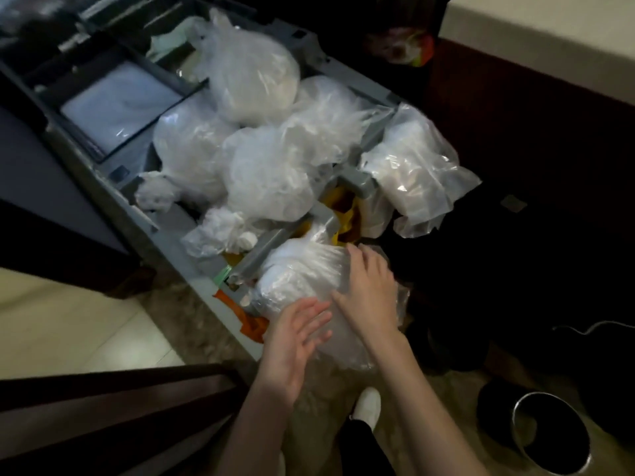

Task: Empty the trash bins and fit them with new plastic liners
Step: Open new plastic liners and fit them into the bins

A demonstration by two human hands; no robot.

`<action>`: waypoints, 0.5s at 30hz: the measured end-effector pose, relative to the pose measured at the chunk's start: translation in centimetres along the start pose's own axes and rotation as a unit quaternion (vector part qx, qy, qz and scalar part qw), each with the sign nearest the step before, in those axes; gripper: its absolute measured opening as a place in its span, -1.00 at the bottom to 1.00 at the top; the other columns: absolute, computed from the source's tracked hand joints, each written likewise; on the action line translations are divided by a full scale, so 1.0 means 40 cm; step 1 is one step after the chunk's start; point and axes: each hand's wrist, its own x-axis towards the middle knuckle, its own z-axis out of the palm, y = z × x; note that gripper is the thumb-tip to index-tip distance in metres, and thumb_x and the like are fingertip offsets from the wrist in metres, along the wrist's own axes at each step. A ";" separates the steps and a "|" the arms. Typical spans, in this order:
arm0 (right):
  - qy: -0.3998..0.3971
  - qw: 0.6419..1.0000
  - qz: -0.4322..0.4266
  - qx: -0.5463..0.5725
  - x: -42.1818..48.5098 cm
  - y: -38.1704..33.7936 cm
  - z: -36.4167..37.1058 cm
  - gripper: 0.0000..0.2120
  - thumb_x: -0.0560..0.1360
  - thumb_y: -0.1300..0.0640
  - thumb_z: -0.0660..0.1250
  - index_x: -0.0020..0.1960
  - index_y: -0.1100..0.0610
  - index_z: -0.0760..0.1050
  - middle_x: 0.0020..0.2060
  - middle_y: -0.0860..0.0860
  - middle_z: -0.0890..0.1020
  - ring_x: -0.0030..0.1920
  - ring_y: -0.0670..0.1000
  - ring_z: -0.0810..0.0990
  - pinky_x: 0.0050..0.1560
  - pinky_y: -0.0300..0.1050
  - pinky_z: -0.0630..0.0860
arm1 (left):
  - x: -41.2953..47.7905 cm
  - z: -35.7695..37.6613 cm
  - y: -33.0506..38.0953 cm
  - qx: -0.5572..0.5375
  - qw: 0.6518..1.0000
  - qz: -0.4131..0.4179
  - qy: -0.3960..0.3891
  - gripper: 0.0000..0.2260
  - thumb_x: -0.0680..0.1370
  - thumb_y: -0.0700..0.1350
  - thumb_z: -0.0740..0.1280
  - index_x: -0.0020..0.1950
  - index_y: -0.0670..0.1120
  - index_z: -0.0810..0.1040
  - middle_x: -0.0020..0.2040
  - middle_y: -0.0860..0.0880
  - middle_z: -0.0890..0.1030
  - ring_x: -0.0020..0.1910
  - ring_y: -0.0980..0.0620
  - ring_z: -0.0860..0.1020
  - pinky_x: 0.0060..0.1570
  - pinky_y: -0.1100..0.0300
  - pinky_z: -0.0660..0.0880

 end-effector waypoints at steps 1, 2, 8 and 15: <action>-0.006 1.000 -0.010 -0.005 0.014 -0.002 0.008 -0.32 0.46 0.03 0.39 0.51 0.06 0.22 0.42 0.06 0.38 0.44 0.09 0.29 0.43 -0.03 0.21 | 0.003 -0.003 -0.001 -0.001 1.000 -0.001 0.008 -0.73 0.65 -0.01 0.18 0.21 -0.12 0.55 0.11 -0.08 0.69 0.08 0.00 0.67 -0.01 0.09 0.55; -0.011 1.000 -0.014 -0.008 0.024 -0.003 0.012 -0.39 0.47 0.05 0.36 0.48 0.06 0.28 0.37 0.06 0.45 0.39 0.10 0.35 0.40 -0.03 0.23 | 0.005 -0.004 -0.002 -0.002 1.000 -0.002 0.017 -0.73 0.65 -0.02 0.17 0.21 -0.12 0.55 0.11 -0.08 0.69 0.08 0.00 0.67 -0.01 0.09 0.56; 0.041 0.998 -0.039 -0.018 0.013 0.003 -0.047 -0.90 0.57 0.13 0.23 0.03 0.10 0.50 -0.09 0.05 0.64 -0.03 0.10 0.60 0.00 0.00 0.44 | -0.004 0.014 -0.002 0.004 1.000 0.011 0.029 -0.70 0.67 0.00 0.15 0.23 -0.15 0.53 0.10 -0.10 0.69 0.07 -0.02 0.67 0.01 0.07 0.54; 0.142 0.989 0.028 0.034 -0.086 0.091 -0.213 -0.88 0.60 0.06 0.18 0.01 0.08 0.46 -0.21 0.02 0.62 -0.19 0.11 0.62 -0.32 -0.09 0.31 | -0.053 0.107 -0.015 0.034 0.999 0.028 -0.031 -0.73 0.63 -0.03 0.18 0.17 -0.15 0.56 0.04 -0.11 0.71 0.00 -0.02 0.69 -0.05 0.06 0.53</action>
